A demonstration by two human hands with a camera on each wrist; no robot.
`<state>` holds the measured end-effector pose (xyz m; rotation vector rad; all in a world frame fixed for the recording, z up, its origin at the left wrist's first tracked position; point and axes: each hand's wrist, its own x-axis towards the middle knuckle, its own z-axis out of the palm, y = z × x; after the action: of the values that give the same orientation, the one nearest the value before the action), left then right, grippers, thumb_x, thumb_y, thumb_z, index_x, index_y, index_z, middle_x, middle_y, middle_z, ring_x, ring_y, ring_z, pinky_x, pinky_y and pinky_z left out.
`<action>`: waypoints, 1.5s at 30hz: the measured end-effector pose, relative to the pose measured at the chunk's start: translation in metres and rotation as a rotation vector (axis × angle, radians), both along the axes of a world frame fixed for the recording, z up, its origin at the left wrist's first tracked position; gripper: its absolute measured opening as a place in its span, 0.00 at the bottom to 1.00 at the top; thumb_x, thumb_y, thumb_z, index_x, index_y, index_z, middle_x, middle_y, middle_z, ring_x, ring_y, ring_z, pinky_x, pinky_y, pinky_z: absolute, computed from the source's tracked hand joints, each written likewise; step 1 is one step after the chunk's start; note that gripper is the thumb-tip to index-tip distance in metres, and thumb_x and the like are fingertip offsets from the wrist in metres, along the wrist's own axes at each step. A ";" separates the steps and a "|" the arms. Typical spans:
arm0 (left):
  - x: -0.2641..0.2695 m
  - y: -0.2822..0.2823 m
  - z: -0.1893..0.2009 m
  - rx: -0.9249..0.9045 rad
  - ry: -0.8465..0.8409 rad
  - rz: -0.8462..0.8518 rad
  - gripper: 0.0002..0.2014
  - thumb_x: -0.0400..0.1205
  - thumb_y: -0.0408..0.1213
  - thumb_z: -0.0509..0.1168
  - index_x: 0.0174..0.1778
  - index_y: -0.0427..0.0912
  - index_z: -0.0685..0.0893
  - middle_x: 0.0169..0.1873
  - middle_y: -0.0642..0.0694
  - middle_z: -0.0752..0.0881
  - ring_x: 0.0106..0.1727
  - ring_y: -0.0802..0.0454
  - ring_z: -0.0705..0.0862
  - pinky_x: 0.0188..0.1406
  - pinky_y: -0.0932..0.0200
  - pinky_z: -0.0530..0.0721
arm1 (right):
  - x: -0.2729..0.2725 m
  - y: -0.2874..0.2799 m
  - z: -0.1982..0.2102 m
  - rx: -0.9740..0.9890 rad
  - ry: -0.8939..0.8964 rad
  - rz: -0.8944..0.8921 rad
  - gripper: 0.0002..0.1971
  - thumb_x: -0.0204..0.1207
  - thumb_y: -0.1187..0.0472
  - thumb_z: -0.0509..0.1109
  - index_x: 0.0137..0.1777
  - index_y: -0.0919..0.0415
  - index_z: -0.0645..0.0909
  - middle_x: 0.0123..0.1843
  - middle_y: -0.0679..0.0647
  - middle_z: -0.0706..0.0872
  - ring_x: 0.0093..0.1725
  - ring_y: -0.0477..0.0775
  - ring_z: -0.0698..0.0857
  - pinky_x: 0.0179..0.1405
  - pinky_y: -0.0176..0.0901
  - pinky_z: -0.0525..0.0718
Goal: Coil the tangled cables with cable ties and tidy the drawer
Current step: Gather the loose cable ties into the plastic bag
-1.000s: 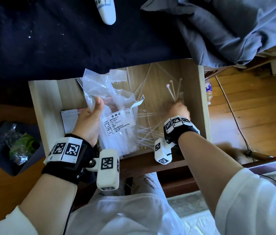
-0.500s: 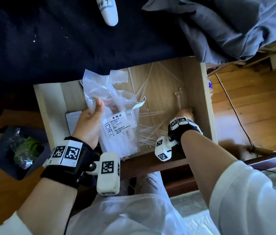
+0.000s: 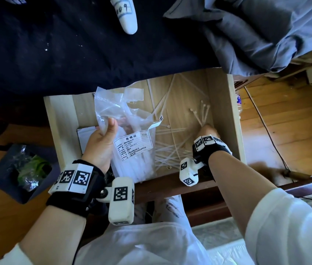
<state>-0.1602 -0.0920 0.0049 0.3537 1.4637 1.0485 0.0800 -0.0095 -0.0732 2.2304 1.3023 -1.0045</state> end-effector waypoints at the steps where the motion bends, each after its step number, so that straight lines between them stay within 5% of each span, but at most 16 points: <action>1: -0.001 0.000 0.002 0.000 0.005 0.002 0.37 0.49 0.75 0.72 0.42 0.49 0.91 0.52 0.45 0.90 0.63 0.47 0.85 0.69 0.42 0.76 | 0.000 0.002 0.001 0.046 0.021 -0.007 0.15 0.75 0.67 0.65 0.61 0.67 0.74 0.57 0.65 0.83 0.59 0.65 0.83 0.53 0.48 0.81; 5: -0.001 0.002 0.020 0.000 0.025 -0.014 0.32 0.56 0.72 0.68 0.40 0.47 0.89 0.45 0.49 0.91 0.55 0.51 0.87 0.64 0.44 0.80 | -0.008 0.007 0.019 0.163 0.155 0.027 0.15 0.83 0.63 0.54 0.62 0.72 0.73 0.59 0.71 0.82 0.59 0.68 0.81 0.49 0.48 0.75; 8: -0.005 0.004 0.031 0.015 0.063 -0.018 0.38 0.48 0.78 0.70 0.39 0.48 0.88 0.43 0.49 0.91 0.53 0.51 0.88 0.60 0.47 0.82 | -0.015 0.007 0.041 0.291 0.310 0.102 0.14 0.83 0.67 0.52 0.56 0.76 0.75 0.58 0.74 0.80 0.59 0.68 0.78 0.50 0.49 0.71; 11: -0.012 0.006 0.038 0.023 0.085 -0.057 0.41 0.50 0.79 0.68 0.43 0.47 0.88 0.51 0.38 0.89 0.58 0.43 0.87 0.65 0.39 0.79 | -0.021 -0.001 0.058 0.364 0.494 0.072 0.11 0.83 0.66 0.53 0.43 0.65 0.75 0.45 0.65 0.82 0.46 0.60 0.81 0.43 0.45 0.71; 14: -0.014 0.007 0.053 0.046 0.096 -0.041 0.40 0.51 0.79 0.68 0.42 0.47 0.87 0.44 0.42 0.91 0.52 0.46 0.89 0.57 0.47 0.85 | -0.030 -0.004 0.075 0.383 0.829 -0.142 0.15 0.85 0.67 0.51 0.37 0.59 0.70 0.32 0.58 0.80 0.28 0.47 0.83 0.39 0.47 0.83; 16: -0.012 0.008 0.066 0.067 0.085 -0.024 0.35 0.60 0.73 0.66 0.46 0.44 0.86 0.42 0.43 0.91 0.53 0.43 0.89 0.55 0.48 0.85 | -0.035 -0.001 0.091 0.398 0.920 -0.148 0.15 0.85 0.70 0.50 0.37 0.58 0.70 0.28 0.54 0.73 0.19 0.38 0.75 0.28 0.36 0.80; 18: -0.011 0.009 0.080 0.068 0.090 -0.037 0.26 0.73 0.64 0.59 0.46 0.42 0.84 0.37 0.46 0.91 0.47 0.48 0.90 0.48 0.51 0.87 | -0.038 0.005 0.106 0.439 0.920 -0.066 0.16 0.85 0.69 0.51 0.38 0.55 0.71 0.27 0.51 0.69 0.17 0.37 0.70 0.22 0.30 0.71; 20: -0.015 0.010 0.086 0.064 0.092 -0.047 0.23 0.80 0.59 0.54 0.45 0.43 0.84 0.31 0.50 0.91 0.37 0.55 0.90 0.38 0.55 0.87 | -0.039 0.011 0.120 0.513 0.843 0.079 0.15 0.85 0.63 0.54 0.37 0.52 0.73 0.28 0.47 0.71 0.22 0.37 0.72 0.26 0.30 0.69; 24: -0.024 0.012 0.100 0.065 0.093 -0.095 0.27 0.70 0.65 0.55 0.51 0.50 0.85 0.41 0.49 0.92 0.45 0.53 0.90 0.41 0.56 0.85 | -0.041 0.021 0.158 0.669 0.720 0.376 0.18 0.86 0.54 0.50 0.40 0.58 0.77 0.30 0.46 0.74 0.36 0.49 0.75 0.44 0.47 0.74; 29: -0.030 0.015 0.115 0.122 0.044 -0.134 0.28 0.71 0.63 0.55 0.54 0.47 0.85 0.46 0.44 0.91 0.50 0.49 0.90 0.40 0.57 0.88 | -0.045 0.035 0.203 0.719 0.571 0.727 0.22 0.81 0.45 0.51 0.41 0.62 0.77 0.29 0.47 0.74 0.37 0.52 0.77 0.41 0.49 0.71; 32: -0.037 0.016 0.119 0.127 0.060 -0.161 0.30 0.71 0.62 0.56 0.56 0.43 0.86 0.51 0.41 0.90 0.57 0.44 0.87 0.51 0.51 0.88 | -0.048 0.047 0.214 0.787 0.508 0.876 0.21 0.77 0.43 0.50 0.38 0.56 0.77 0.34 0.45 0.75 0.39 0.51 0.76 0.41 0.45 0.69; 35: -0.042 0.015 0.121 0.106 0.125 -0.235 0.28 0.72 0.66 0.56 0.48 0.50 0.91 0.57 0.43 0.87 0.66 0.45 0.81 0.72 0.44 0.72 | -0.056 0.057 0.222 0.849 0.451 1.012 0.22 0.76 0.41 0.48 0.36 0.53 0.78 0.34 0.43 0.74 0.38 0.47 0.73 0.46 0.44 0.66; 37: -0.043 0.015 0.123 0.063 0.145 -0.263 0.26 0.77 0.63 0.53 0.40 0.51 0.91 0.50 0.49 0.89 0.62 0.52 0.81 0.72 0.48 0.70 | -0.063 0.062 0.226 0.851 0.410 1.102 0.22 0.77 0.44 0.50 0.39 0.55 0.81 0.35 0.43 0.74 0.39 0.46 0.72 0.46 0.42 0.59; 40: -0.045 0.016 0.126 0.003 0.137 -0.268 0.25 0.76 0.64 0.54 0.38 0.52 0.91 0.42 0.53 0.91 0.65 0.48 0.80 0.74 0.42 0.70 | -0.070 0.067 0.232 0.854 0.396 1.187 0.20 0.76 0.44 0.51 0.40 0.53 0.82 0.36 0.43 0.74 0.41 0.45 0.70 0.47 0.40 0.54; 45: -0.053 0.017 0.125 -0.003 0.068 -0.258 0.28 0.69 0.66 0.57 0.46 0.49 0.91 0.51 0.44 0.90 0.64 0.42 0.83 0.71 0.37 0.74 | -0.074 0.073 0.239 0.839 0.426 1.213 0.20 0.76 0.44 0.51 0.39 0.51 0.81 0.38 0.43 0.76 0.43 0.45 0.70 0.49 0.41 0.54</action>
<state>-0.2129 -0.0750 0.1296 0.5648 1.4355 0.8332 0.0064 0.0637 0.1662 1.0364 3.0648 -0.4334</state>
